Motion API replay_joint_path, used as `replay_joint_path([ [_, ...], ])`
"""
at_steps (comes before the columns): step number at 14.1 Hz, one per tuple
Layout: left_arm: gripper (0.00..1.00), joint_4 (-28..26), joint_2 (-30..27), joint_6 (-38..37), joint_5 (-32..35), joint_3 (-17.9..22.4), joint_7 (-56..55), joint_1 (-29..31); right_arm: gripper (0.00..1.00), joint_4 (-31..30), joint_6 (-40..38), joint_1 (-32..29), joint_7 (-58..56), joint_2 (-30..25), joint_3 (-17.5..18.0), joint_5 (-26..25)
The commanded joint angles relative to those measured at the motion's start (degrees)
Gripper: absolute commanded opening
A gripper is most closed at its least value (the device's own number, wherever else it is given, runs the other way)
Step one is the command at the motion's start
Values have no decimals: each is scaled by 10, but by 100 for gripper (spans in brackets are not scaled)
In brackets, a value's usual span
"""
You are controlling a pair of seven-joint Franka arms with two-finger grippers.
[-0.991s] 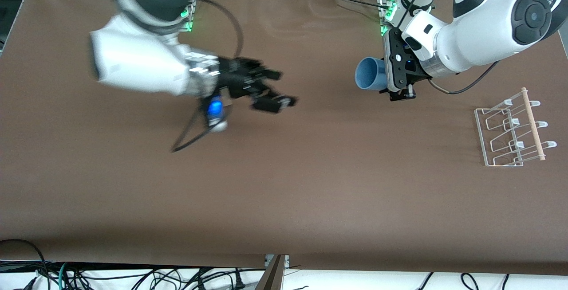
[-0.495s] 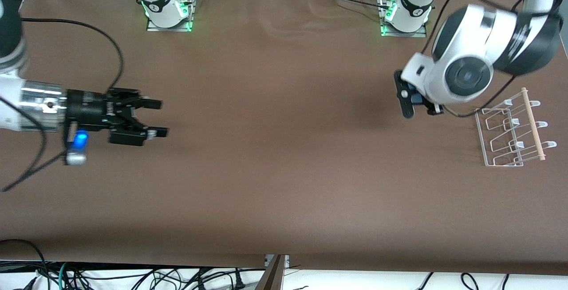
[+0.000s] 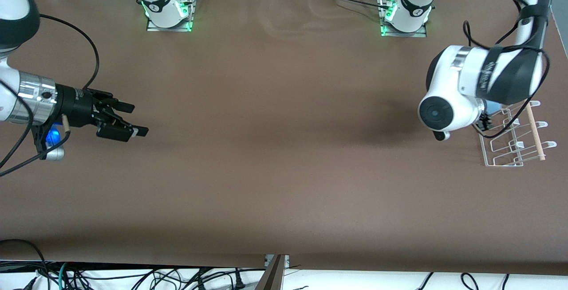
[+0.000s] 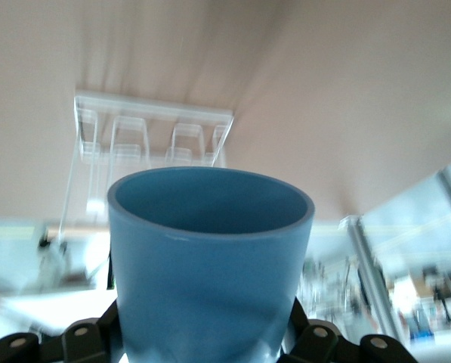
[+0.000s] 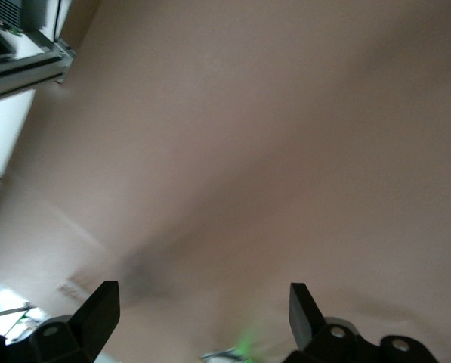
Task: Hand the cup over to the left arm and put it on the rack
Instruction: 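Carry the cup to the rack while the right gripper withdraws, then lower the cup onto a rack peg with the left gripper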
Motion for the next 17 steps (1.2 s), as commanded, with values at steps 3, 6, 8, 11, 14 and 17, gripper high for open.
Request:
replay_joint_path([
  [3,16,-150,-3,41,223,-3,-42,18,99,-222,44,2,-145,-179,3,-112],
  [6,15,-201,-26,116,301,-3,-42,91,99,-284,50,1,-235,-230,3,-220],
  [8,15,-259,-46,142,345,-5,-76,124,99,-287,46,2,-271,-232,3,-273],
  [11,15,-368,-92,138,355,-8,-186,118,99,-284,46,6,-306,-220,-3,-345],
  [14,15,-373,-86,158,397,-9,-197,144,99,-281,52,21,-351,-216,-44,-337],
  [17,15,-389,-87,159,398,-9,-210,149,99,-259,44,40,-353,-209,-62,-272],
])
